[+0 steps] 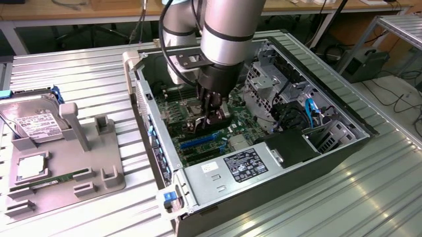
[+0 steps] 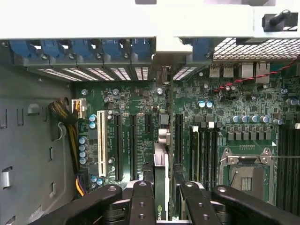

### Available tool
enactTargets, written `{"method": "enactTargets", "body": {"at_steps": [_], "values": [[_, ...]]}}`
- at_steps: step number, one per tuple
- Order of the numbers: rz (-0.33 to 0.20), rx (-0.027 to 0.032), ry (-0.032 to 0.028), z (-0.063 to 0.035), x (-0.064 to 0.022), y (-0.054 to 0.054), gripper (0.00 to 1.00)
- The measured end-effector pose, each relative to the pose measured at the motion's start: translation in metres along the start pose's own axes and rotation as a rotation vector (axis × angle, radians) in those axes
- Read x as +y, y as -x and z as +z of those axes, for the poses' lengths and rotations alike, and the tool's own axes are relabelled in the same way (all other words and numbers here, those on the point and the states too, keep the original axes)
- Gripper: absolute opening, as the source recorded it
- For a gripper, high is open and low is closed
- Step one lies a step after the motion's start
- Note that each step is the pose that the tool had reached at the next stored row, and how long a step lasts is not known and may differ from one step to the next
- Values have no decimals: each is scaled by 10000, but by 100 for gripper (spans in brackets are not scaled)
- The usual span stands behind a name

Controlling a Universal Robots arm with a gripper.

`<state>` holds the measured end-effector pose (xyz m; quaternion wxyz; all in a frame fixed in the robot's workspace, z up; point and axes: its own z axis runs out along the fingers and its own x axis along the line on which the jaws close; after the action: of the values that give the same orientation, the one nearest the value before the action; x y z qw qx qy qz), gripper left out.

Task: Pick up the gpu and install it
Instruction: 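Insert the gpu into the slot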

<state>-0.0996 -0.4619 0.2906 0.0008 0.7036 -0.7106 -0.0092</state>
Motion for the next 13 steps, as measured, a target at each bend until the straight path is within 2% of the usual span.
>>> {"method": "enactTargets", "body": {"at_steps": [1,2,3,4,5,6,7,9,13], "values": [[-1,2,-8,115,-14,-1,26],[-10,0,-110,199,-16,-2,26],[-11,0,-135,266,15,-3,26],[-13,-148,-133,295,15,18,26],[-72,-204,-133,260,55,27,26],[-252,-19,-129,260,60,16,26],[-283,14,-131,273,59,14,26],[-283,-47,-129,303,59,16,26],[-285,-87,-130,306,59,28,26]]}}
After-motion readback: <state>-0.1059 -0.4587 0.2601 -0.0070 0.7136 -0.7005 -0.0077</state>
